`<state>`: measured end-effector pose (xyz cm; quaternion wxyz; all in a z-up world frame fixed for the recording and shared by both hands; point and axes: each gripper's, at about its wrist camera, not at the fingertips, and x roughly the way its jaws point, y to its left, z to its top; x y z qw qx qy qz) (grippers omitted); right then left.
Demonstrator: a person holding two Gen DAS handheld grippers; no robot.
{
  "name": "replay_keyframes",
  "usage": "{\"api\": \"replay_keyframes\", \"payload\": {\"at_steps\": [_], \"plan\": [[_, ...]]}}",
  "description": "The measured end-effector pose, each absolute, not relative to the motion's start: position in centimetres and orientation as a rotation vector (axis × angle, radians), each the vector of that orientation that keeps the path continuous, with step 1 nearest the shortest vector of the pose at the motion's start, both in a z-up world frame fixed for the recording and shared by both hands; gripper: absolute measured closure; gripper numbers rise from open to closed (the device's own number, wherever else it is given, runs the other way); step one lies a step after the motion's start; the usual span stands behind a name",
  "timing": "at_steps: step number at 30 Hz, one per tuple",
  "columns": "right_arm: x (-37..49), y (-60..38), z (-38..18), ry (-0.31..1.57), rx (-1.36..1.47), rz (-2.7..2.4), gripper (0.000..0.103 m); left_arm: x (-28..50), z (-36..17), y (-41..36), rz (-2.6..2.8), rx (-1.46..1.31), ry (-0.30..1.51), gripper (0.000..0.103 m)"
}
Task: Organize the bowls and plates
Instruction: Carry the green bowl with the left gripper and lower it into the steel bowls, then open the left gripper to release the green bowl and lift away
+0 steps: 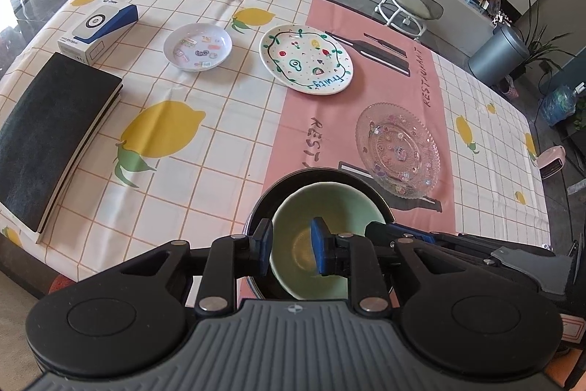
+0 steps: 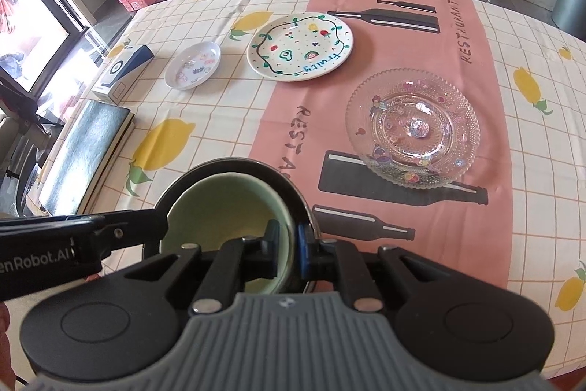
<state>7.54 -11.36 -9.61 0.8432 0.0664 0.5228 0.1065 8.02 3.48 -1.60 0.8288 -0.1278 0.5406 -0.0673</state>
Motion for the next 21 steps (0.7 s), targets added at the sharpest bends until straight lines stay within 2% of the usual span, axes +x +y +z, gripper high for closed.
{"api": "replay_keyframes", "payload": {"at_steps": [4,6,8,10,12,14,21], "plan": [[7.0,-11.7,-8.8,1.074,0.152,0.233,0.091,7.9,-1.8,3.7,-0.135,-0.286,1.143,0.075],[6.8,-11.9,-8.2,1.049,0.157,0.238,0.081,7.7,-1.8,3.8,-0.131,-0.294,1.137,0.074],[6.7,-12.1,-7.4,1.025,0.165,0.246,0.078,7.5,-1.6,3.9,-0.134,-0.299,1.116,0.072],[6.4,-12.5,-7.0,1.01,0.179,0.246,0.074,7.3,-1.3,4.0,-0.138,-0.304,1.089,0.067],[6.2,-13.1,-6.7,0.996,0.196,0.24,0.067,7.0,-1.0,4.2,-0.139,-0.31,1.057,0.054],[6.0,-13.8,-6.6,0.987,0.216,0.229,0.061,6.6,-0.8,4.4,-0.126,-0.315,1.022,0.049],[5.2,-17.8,-7.9,0.978,0.386,0.148,0.055,5.2,-1.1,5.7,-0.084,-0.398,0.914,0.048]]}}
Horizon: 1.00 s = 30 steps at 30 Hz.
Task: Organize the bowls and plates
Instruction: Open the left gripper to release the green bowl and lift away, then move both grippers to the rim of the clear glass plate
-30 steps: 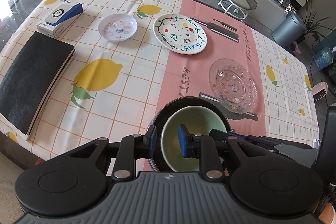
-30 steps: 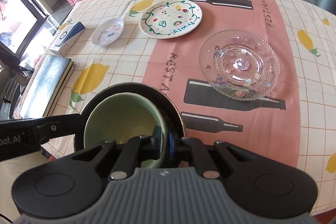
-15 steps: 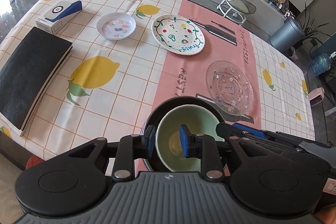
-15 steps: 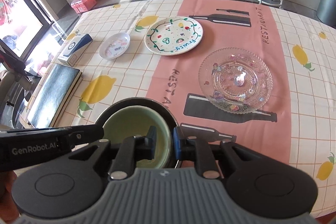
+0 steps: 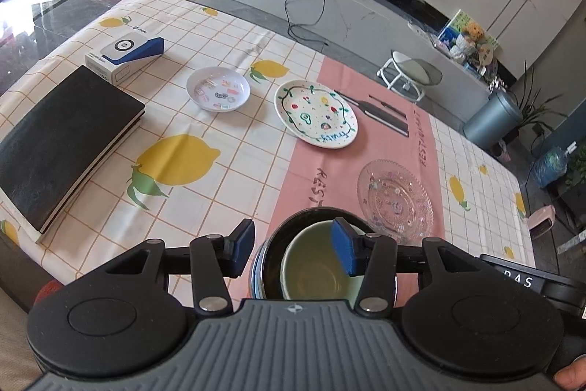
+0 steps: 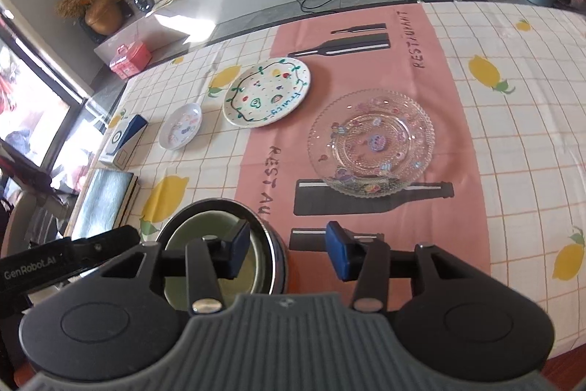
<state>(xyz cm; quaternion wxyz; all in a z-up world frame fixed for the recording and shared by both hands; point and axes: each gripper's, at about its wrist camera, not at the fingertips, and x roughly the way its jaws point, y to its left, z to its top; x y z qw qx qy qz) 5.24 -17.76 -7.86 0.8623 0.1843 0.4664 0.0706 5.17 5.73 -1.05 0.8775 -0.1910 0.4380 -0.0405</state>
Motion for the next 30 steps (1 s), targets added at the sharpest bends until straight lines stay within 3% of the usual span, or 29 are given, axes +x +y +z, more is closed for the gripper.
{"api": "replay_keyframes", "payload": {"at_steps": [5,15,24,30], "plan": [[4.2,-20.4,-8.6,0.91,0.485,0.096,0.054,4.5,-1.8,6.4,-0.1,-0.497,0.813,0.048],[4.7,-22.3,-11.0,0.872,0.559,0.078,0.054,5.7,-2.7,5.8,-0.116,-0.54,0.784,0.048],[4.6,-24.7,-12.2,0.76,0.53,0.006,0.055,6.9,-0.9,-1.1,-0.163,-0.543,0.67,0.048],[4.6,-28.3,-13.2,0.725,0.526,-0.024,0.055,10.6,-1.8,-6.4,-0.192,-0.422,0.796,0.048]]}}
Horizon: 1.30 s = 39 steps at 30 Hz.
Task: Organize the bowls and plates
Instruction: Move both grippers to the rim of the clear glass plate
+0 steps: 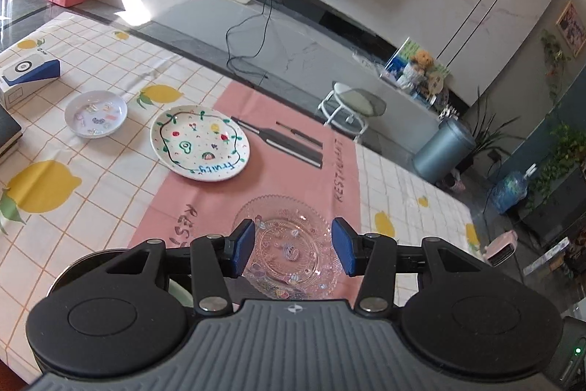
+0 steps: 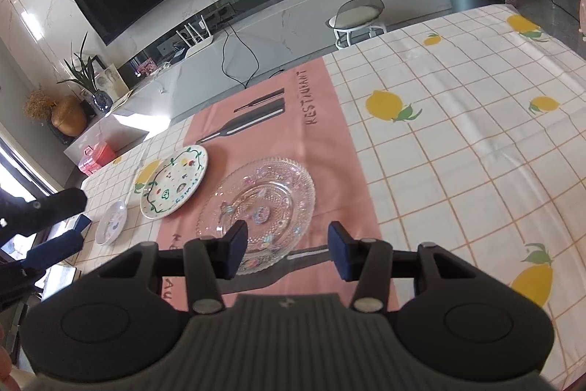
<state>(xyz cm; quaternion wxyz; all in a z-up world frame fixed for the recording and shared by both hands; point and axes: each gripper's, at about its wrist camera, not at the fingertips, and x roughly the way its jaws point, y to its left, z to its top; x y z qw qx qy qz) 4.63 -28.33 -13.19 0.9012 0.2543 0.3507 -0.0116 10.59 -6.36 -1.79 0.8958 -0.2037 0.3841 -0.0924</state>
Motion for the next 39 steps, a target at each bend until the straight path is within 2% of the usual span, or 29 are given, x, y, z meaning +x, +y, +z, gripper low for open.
{"api": "replay_keyframes", "payload": {"at_steps": [5,12,18,27,39], "plan": [[6.0,-31.4,-15.0,0.804,0.663,0.001,0.055,14.5,-3.0,-8.9,-0.198,-0.282,0.976,0.048],[8.8,-33.0,-16.2,0.883,0.703,0.011,0.056,19.7,-4.4,-9.2,-0.244,-0.206,1.191,0.049],[10.6,-33.1,-16.4,0.905,0.733,0.044,0.055,23.6,-4.8,-9.1,-0.301,-0.053,1.25,0.048],[12.7,-32.6,-17.4,0.96,0.746,0.047,0.055,27.0,-8.4,-7.0,-0.333,-0.124,1.314,0.048],[14.4,-32.2,-18.3,0.999,0.726,0.009,0.055,28.3,-10.6,-6.0,-0.375,-0.197,1.327,0.049]]}}
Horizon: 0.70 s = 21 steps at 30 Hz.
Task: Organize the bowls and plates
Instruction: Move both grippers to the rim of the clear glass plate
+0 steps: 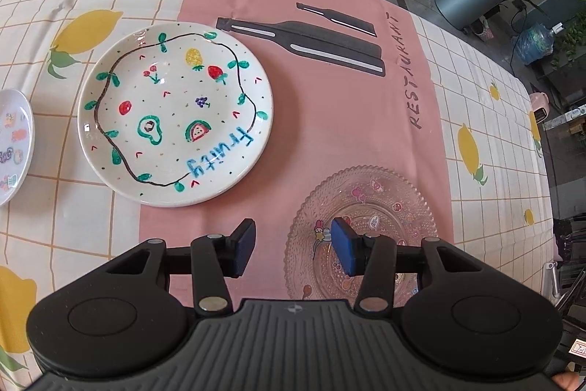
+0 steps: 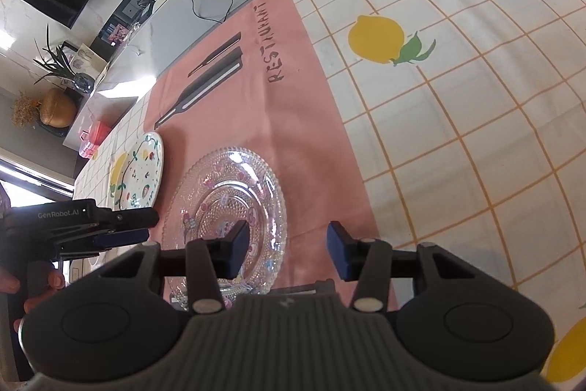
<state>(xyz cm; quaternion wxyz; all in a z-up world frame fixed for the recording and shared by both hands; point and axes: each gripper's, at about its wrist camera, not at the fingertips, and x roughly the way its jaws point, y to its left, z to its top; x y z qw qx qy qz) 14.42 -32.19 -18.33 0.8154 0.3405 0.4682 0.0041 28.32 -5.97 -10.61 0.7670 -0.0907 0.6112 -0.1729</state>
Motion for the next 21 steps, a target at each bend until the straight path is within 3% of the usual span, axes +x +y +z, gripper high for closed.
{"api": "replay_keyframes", "payload": {"at_steps": [8,12,15,21], "plan": [[15.0,-31.6,-18.6,1.003,0.728,0.004,0.056,28.9,-11.4,-5.0,-0.396,-0.276,1.327,0.049],[15.3,-31.5,-18.6,1.004,0.742,0.006,0.057,29.1,-11.9,-5.1,-0.41,-0.279,1.339,0.055],[15.3,-31.3,-18.7,1.008,0.737,0.004,0.066,28.9,-12.3,-5.4,-0.428,-0.268,1.361,0.065],[14.7,-31.7,-19.2,1.005,0.789,0.014,0.073,28.4,-12.8,-6.0,-0.431,-0.215,1.376,0.073]]}}
